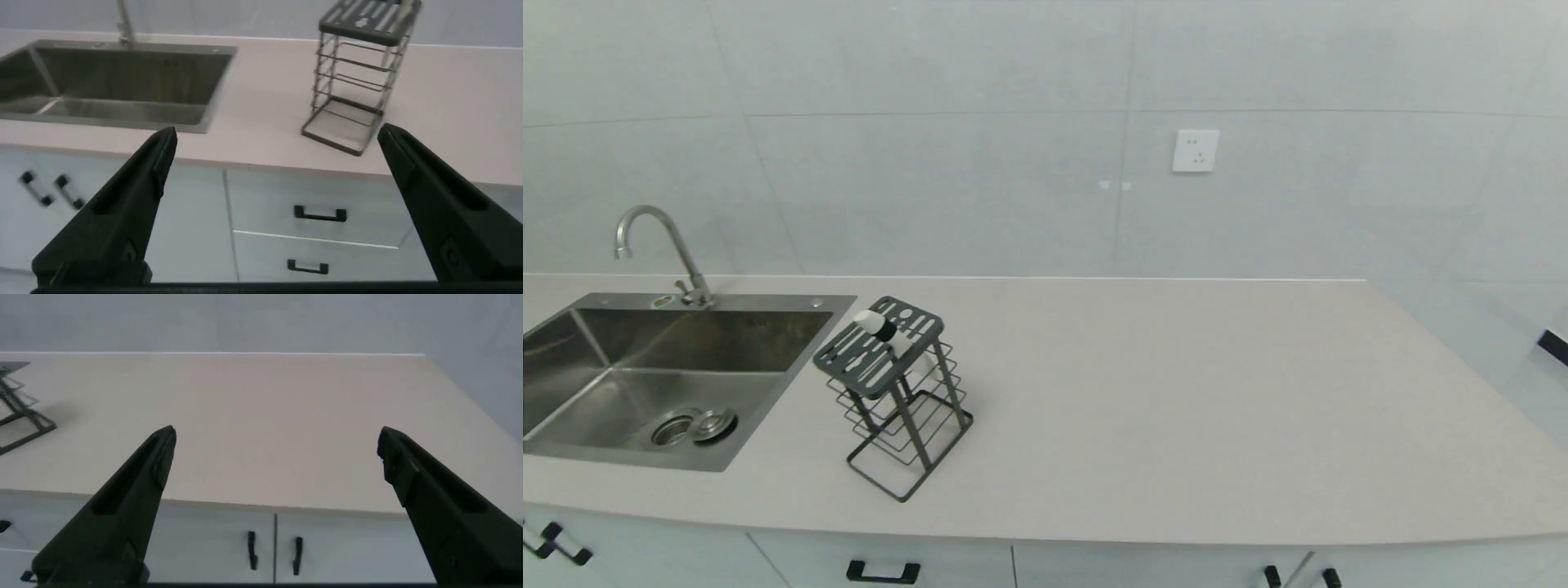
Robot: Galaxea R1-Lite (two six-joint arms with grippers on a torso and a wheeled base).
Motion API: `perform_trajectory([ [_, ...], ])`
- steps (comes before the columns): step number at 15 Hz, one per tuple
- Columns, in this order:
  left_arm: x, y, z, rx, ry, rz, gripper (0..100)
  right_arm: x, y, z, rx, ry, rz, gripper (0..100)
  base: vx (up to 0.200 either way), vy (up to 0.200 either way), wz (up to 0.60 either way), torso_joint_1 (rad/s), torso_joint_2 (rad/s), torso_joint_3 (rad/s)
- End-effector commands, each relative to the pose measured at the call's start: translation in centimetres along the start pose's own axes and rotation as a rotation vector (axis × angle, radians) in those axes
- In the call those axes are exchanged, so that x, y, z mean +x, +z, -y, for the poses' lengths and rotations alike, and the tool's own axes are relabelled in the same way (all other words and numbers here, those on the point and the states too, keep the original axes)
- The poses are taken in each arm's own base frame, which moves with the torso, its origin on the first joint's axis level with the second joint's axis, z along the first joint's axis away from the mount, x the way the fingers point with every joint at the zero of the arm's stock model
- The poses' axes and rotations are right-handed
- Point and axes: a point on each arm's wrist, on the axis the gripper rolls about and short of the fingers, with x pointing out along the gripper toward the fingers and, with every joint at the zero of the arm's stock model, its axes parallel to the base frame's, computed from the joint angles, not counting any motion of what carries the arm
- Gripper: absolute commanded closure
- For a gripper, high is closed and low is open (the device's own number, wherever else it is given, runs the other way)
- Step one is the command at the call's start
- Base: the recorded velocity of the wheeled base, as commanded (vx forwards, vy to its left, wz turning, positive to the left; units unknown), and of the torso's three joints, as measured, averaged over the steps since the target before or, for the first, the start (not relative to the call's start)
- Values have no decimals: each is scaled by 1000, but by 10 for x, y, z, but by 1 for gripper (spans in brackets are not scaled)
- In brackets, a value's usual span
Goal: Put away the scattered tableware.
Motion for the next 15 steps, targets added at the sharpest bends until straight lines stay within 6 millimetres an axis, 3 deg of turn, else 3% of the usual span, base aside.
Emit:
perform_trajectory([
  [1, 0, 0, 0, 1, -1, -3, 0, 0, 0, 0, 0, 0, -3, 0, 0, 0, -600, 7, 2, 12],
  [2, 0, 0, 0, 2, 1, -3, 0, 0, 0, 0, 0, 0, -2, 0, 0, 0, -600, 2, 2, -2],
  [15, 0, 0, 0, -1, -1, -3, 0, 0, 0, 0, -1, 0, -2, 0, 0, 0, 0, 0, 0, 0],
])
